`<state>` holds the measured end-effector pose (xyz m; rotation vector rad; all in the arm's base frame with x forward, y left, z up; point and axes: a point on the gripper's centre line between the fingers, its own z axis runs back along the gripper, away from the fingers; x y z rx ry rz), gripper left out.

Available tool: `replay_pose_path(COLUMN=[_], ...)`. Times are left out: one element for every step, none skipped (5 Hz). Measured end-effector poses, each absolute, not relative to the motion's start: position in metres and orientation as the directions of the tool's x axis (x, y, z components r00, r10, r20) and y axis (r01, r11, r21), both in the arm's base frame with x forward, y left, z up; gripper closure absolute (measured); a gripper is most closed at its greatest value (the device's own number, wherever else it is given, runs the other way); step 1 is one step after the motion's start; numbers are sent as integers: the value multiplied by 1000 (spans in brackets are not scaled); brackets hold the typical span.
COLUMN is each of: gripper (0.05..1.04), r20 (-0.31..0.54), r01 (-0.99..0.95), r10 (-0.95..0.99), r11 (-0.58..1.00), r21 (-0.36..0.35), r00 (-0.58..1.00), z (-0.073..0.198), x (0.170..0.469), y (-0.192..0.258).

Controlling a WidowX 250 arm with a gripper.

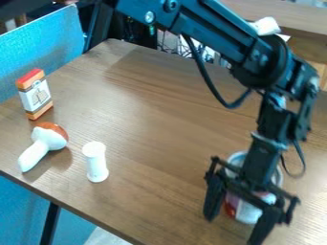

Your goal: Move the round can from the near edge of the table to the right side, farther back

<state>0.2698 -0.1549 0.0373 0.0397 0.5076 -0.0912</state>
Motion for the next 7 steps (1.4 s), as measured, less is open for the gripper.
replay_pose_path(gripper=[83, 83, 83, 83, 83, 83, 83], r20=[-420, -387, -338, -293, -330, -367, -335], r01=[-23, -52, -28, -15, 17, 103, 168], r10=[0, 13, -10, -12, -30, -92, -131], r11=[998, 994, 994, 996, 999, 995, 982], r21=[-51, -91, -107, -89, -40, 11, 83], r00=[907, 922, 941, 956, 944, 926, 933], z=[46, 52, 67, 87, 82, 106, 127], x=[319, 357, 382, 393, 383, 346, 306], y=[-143, -136, -134, -129, -121, -99, -67])
